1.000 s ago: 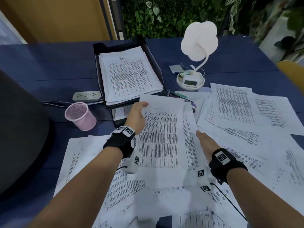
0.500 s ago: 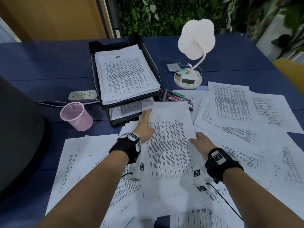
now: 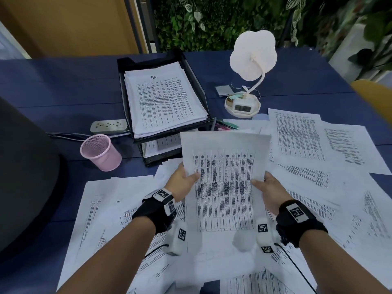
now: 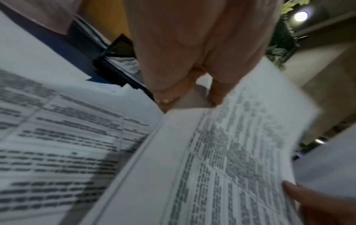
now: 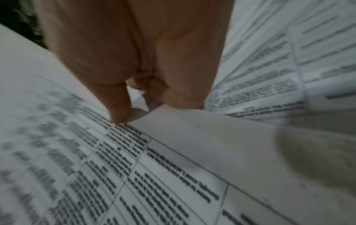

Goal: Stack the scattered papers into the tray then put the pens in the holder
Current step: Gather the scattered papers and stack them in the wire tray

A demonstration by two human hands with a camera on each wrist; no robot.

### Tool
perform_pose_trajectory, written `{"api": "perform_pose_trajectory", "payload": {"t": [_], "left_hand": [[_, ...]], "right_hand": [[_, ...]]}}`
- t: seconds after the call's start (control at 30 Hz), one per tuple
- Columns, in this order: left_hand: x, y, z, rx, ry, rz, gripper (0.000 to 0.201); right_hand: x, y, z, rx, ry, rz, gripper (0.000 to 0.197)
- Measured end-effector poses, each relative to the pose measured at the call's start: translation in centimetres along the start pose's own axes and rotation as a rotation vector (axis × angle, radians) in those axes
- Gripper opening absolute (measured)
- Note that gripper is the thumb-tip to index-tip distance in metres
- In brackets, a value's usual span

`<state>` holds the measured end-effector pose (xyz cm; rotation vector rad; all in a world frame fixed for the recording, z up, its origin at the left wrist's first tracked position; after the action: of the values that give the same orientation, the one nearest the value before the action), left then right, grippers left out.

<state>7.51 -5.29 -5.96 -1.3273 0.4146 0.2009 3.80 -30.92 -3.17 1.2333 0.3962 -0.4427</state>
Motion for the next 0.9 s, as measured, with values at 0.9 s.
{"api": "perform_pose_trajectory", "payload": {"t": [0.9], "left_hand": [[-1.8,-2.4,-0.8,0.29,-0.095,-0.058,0.025]], "right_hand": [[1.1,-4.6,0.0,-0.195,-0.114,-0.162,0.022]]}}
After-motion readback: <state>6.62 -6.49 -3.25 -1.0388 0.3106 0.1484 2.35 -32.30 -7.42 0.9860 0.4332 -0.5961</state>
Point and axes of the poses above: each hand's wrist, its own x-axis towards the middle knuckle, its own z-axis out of the back of the hand, y = z × x, the point moved 9 cm from there along x, towards the middle knuckle, and after that the axes turned 8 degrees about -x, right-handed, at the moved point
